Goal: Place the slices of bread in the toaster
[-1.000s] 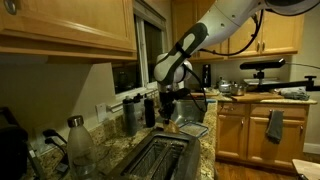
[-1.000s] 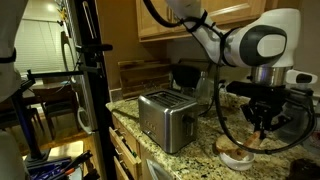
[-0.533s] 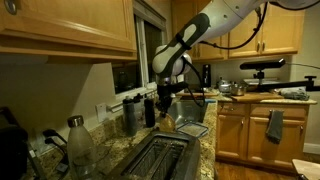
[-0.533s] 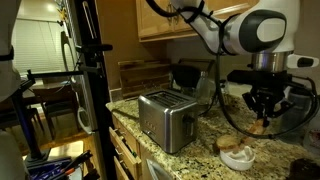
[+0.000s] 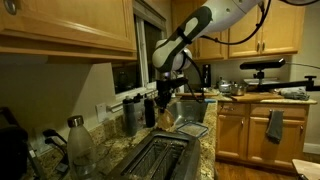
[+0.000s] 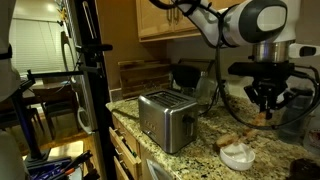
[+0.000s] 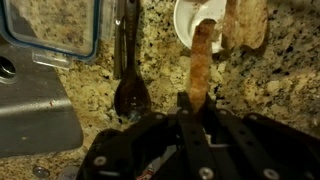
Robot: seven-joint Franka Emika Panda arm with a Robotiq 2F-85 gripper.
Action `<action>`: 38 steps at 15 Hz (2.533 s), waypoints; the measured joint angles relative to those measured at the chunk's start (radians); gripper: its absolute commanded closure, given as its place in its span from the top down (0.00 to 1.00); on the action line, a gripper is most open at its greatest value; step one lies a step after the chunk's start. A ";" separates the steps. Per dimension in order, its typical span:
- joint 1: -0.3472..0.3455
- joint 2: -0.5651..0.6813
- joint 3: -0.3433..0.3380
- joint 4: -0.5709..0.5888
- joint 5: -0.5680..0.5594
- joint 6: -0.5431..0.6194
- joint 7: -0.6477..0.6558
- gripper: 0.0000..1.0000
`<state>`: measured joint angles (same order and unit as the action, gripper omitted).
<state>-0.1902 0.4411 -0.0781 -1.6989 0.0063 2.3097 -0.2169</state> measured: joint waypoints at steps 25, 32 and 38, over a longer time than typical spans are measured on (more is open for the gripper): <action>-0.002 -0.094 -0.020 -0.005 -0.009 0.000 0.000 0.10; 0.015 -0.159 -0.003 -0.035 0.002 -0.012 0.007 0.10; 0.039 -0.206 -0.001 -0.071 0.002 -0.033 0.028 0.10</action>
<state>-0.1512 0.2350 -0.0791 -1.7699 0.0079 2.2766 -0.1892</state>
